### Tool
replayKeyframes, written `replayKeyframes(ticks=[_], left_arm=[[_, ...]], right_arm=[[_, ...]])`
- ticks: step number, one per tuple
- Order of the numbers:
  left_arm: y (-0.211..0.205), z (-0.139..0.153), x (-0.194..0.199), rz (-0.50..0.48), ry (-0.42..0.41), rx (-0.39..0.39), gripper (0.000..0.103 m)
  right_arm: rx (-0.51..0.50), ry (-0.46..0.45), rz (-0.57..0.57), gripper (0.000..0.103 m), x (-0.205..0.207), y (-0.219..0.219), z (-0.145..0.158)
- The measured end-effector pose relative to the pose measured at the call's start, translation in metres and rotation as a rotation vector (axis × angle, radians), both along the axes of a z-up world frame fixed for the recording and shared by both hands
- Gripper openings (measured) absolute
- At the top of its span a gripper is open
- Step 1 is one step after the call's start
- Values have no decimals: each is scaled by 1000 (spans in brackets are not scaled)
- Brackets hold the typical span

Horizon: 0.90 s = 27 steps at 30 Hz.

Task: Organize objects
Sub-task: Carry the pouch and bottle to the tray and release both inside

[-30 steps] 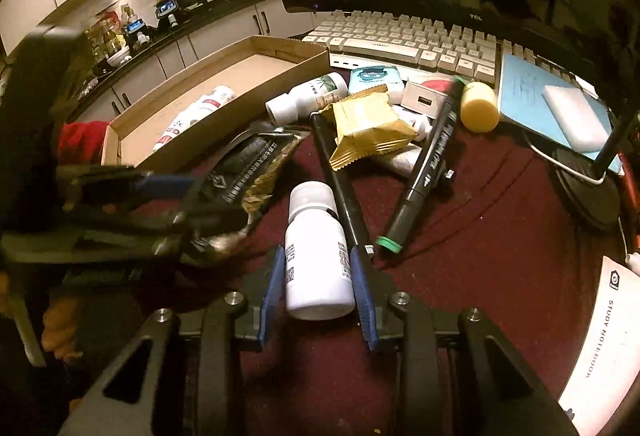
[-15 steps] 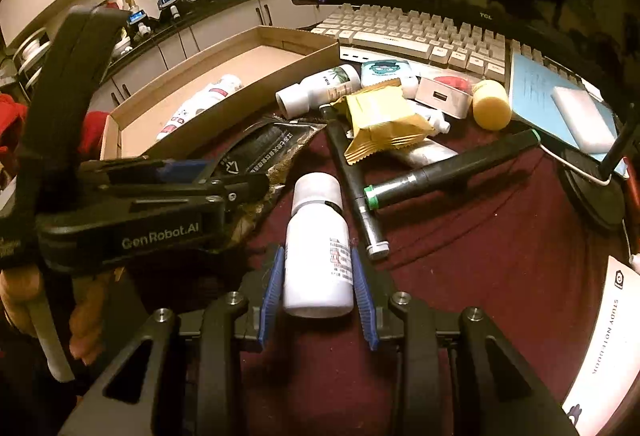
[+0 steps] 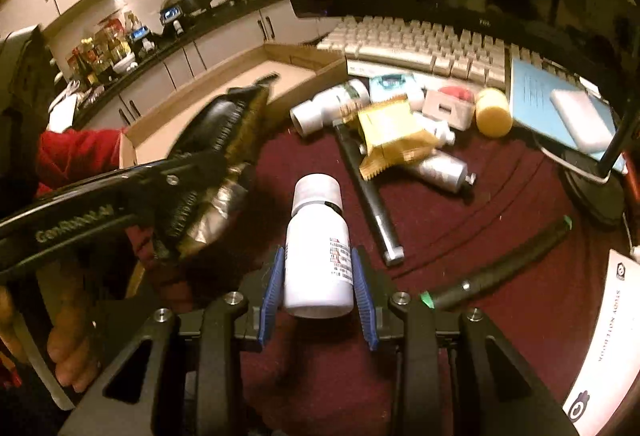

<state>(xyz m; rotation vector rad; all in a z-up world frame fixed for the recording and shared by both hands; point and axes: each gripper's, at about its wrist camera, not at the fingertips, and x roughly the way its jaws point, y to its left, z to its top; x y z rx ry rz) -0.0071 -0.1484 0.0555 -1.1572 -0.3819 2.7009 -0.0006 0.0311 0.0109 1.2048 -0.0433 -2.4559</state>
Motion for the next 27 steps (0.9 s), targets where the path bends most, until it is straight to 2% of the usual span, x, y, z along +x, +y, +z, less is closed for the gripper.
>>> replayKeyframes(ticks=[5,11,16,23,27], left_arm=[[-36,4,5,91,7,40,25],[-70,6,-2,202,20,26,25],[-94,-1,-9,276,-10,20,25],[-123,-1,-24,346,-18,12,25],[-133,-5,-39,357,-51,5,25]], right_arm=[[-24,44,9,34,1,-12,17],[-51,39,17,34,-17,-31,19],[-74,28,33,34,-35,-46,21],[-98,22,63,34,-70,-68,27],[-43,61,67,34,-97,-85,30]])
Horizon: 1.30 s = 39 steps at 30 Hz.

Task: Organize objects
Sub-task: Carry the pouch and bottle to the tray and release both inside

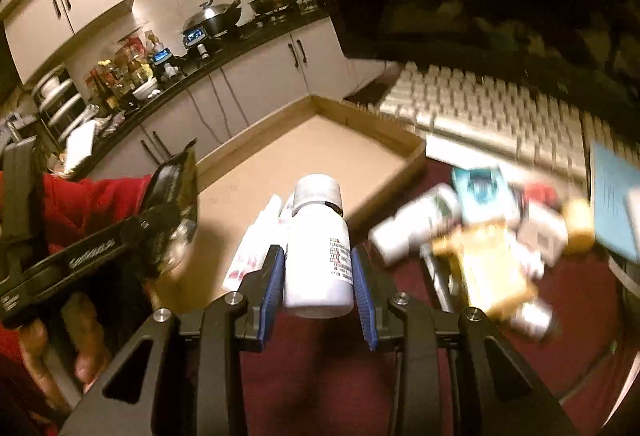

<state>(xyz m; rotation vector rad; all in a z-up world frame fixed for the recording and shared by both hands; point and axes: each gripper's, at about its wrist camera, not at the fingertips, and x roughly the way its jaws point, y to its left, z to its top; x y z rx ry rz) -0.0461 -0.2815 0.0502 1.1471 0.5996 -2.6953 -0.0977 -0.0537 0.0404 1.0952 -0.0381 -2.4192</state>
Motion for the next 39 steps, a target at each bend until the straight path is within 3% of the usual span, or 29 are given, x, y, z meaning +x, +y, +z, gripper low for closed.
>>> replayKeyframes(ticks=[14,24,27,30,33,35,39], left_arm=[[6,-29,-35,-43,-101,-22,25],[17,-32,-45,-75,-133,-71,26],[16,-32,-40,-70,-129,-68,26],[9,-32,-33,-69,-115,5,40],[5,-24,-17,-51,-62,42,41],[7,-20,-8,-40,-39,57,47],[16,-9,5,-45,-9,75,48]], right_arm=[[76,-32,-3,34,-70,-32,-28],[133,-42,22,35,-76,-47,-45],[124,-41,33,35,-73,-47,-44],[83,-37,48,36,-62,-41,-36],[66,-21,41,44,-44,-29,-27],[29,-12,33,52,-29,-16,-21],[-20,-14,11,53,-2,7,-15]])
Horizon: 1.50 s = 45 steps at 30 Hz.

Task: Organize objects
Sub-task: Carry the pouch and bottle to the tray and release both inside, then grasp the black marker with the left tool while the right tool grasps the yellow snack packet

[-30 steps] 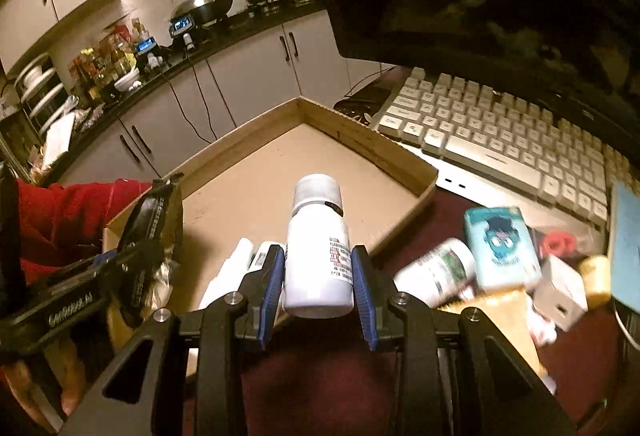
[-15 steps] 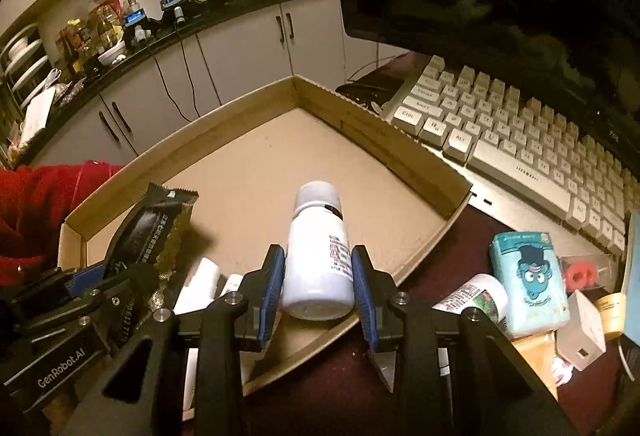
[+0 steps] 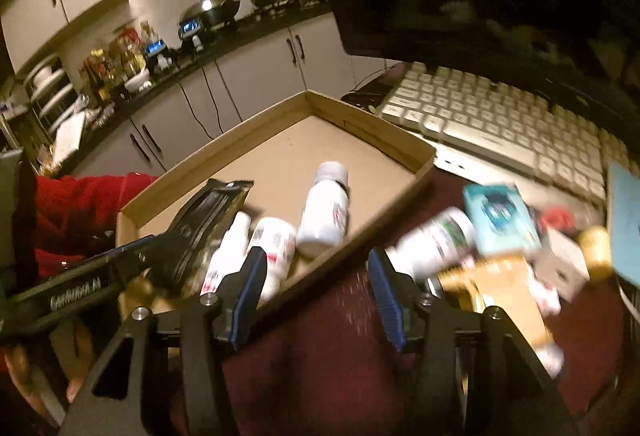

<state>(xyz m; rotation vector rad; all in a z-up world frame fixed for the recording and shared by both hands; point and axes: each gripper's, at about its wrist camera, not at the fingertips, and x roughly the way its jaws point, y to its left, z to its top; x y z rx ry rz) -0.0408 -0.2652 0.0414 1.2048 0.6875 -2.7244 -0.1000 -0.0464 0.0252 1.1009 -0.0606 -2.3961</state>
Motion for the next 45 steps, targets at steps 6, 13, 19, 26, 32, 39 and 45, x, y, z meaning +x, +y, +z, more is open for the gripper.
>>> replayKeyframes(ticks=[6,13,19,26,32,39,45], left_arm=[[40,16,15,-87,43,-22,49],[81,6,22,-189,22,-32,49],[104,3,18,-242,-5,-47,49],[113,-9,19,-266,-46,-63,49],[121,-13,16,-277,-56,-65,49],[118,-16,16,-272,-71,-65,49],[117,-20,15,-278,-82,-59,49]], right_arm=[[-9,-5,-34,54,31,34,1],[2,-21,-96,54,57,79,-16],[35,-36,-151,54,54,103,-25],[39,-41,-207,54,39,125,-29],[118,-6,-124,57,19,104,-22],[187,-2,-91,64,-11,85,-25],[202,-48,-109,56,-25,83,-36]])
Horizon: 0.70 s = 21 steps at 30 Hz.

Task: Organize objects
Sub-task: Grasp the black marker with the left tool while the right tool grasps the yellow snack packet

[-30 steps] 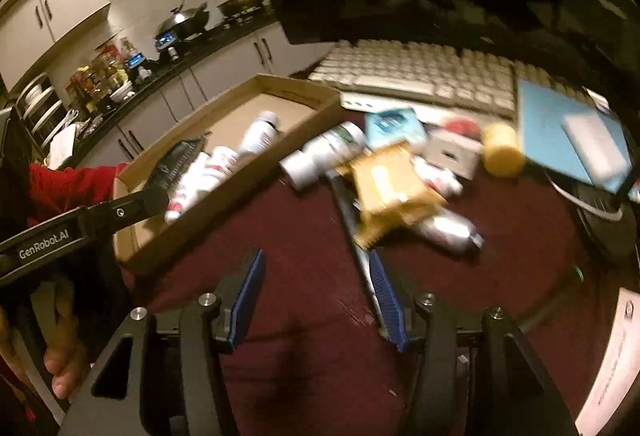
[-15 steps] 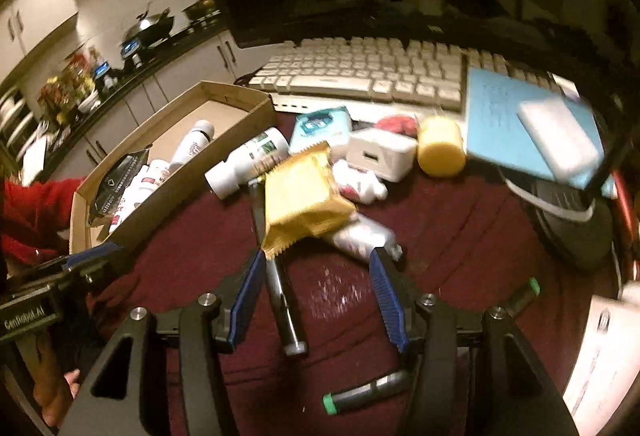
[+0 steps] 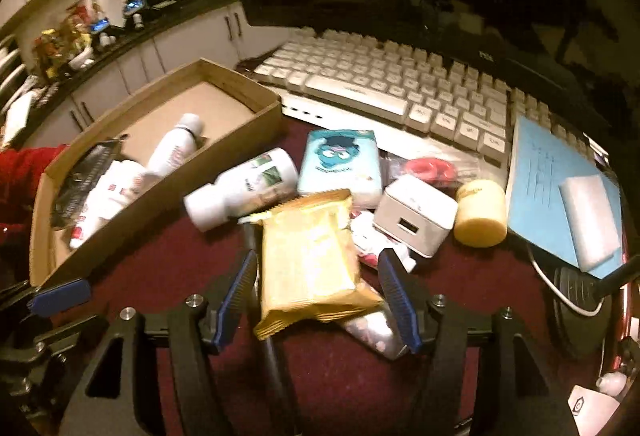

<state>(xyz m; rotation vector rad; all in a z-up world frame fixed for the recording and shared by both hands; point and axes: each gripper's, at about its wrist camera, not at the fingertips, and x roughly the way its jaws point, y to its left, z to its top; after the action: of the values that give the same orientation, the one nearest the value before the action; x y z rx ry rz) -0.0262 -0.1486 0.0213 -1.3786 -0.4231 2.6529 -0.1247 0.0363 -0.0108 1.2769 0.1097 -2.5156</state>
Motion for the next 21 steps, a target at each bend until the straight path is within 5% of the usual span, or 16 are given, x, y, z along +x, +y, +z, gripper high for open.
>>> replayKeyframes(ticks=[4,15,21], left_arm=[[1,-3,1,-1,-6,10,49],[41,-7,-8,-77,-28,16,49],[80,-12,-30,-114,-74,3,49]], right_arm=[[-7,8,-17,48,8,3,1],[-146,46,-208,46,71,59,15],[-96,82,-257,46,86,69,16]])
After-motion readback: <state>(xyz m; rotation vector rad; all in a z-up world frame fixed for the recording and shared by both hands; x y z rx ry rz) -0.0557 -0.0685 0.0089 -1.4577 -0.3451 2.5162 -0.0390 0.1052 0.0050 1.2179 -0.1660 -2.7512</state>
